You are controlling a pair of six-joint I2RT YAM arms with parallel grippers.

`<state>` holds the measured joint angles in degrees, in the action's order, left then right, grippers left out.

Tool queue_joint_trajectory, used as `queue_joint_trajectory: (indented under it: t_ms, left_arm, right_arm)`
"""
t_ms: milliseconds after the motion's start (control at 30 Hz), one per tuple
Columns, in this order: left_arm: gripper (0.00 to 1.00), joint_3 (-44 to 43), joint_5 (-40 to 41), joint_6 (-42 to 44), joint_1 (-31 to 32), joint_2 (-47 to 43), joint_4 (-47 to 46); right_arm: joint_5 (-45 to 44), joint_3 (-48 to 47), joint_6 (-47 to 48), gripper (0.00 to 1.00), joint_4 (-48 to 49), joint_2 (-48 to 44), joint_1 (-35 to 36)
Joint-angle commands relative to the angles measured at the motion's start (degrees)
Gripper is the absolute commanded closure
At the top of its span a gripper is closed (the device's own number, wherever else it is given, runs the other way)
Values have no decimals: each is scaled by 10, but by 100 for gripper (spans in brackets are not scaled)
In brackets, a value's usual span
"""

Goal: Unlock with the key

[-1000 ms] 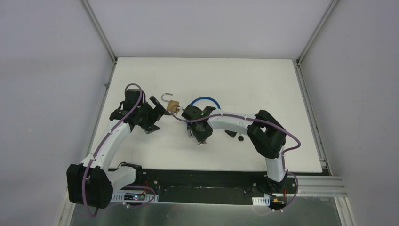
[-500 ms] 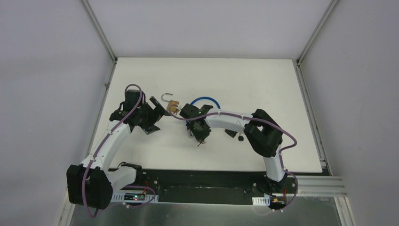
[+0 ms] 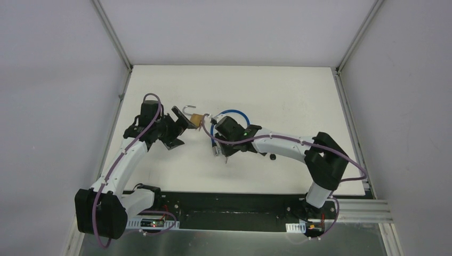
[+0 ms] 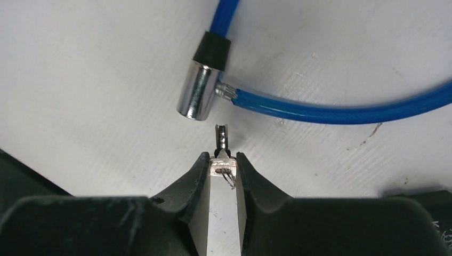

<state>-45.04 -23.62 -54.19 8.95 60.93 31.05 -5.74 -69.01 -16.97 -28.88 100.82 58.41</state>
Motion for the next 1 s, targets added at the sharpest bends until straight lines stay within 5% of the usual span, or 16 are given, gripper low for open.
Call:
queue_joint_trajectory:
  t_ms: [0, 667, 967]
  left_arm:
    - [1, 3, -39, 15, 0, -5, -51]
    - [31, 103, -179, -46, 13, 57, -323]
    - [58, 108, -195, -55, 14, 76, -349]
  right_arm:
    - [10, 26, 10, 83, 128, -60, -2]
    - [123, -8, -13, 83, 253, -40, -17]
    - [118, -44, -31, 85, 231, -19, -19]
